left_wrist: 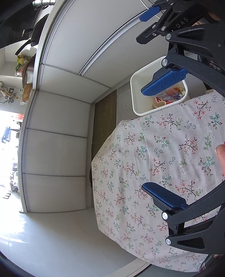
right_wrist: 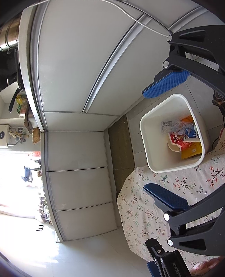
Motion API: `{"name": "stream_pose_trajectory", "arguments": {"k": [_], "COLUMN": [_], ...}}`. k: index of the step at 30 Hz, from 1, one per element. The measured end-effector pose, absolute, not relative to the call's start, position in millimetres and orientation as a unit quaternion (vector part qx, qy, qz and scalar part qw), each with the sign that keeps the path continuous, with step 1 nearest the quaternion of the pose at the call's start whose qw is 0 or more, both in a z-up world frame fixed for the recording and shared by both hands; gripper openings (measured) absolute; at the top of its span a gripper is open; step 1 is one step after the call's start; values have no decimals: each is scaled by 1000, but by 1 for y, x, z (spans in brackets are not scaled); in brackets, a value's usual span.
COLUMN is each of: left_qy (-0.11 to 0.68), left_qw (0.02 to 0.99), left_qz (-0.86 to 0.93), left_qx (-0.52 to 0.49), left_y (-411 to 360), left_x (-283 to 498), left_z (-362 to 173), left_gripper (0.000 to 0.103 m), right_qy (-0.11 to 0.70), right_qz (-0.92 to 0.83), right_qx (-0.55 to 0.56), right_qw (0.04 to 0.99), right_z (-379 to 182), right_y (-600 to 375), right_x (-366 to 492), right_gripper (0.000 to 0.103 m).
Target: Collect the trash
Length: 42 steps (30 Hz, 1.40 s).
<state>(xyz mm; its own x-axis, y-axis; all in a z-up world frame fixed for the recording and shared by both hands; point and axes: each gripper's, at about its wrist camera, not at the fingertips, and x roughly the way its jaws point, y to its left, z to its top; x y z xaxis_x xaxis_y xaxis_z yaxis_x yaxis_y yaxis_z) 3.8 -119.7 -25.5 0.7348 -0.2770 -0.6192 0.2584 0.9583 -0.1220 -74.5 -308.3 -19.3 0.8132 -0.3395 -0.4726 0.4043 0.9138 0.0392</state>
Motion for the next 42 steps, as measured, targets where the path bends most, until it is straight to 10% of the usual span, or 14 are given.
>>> {"name": "stream_pose_trajectory", "arguments": {"k": [42], "left_qy": [341], "left_qw": [930], "left_qz": [-134], "left_qx": [-14], "left_y": [-117], "left_x": [4], "left_z": [-28], "left_gripper": [96], "right_qy": [249], "right_qz": [-177], "right_qx": [79], "right_qw": [949], "right_z": [-24], "right_y": [-307], "right_x": [-70], "right_gripper": [96]}}
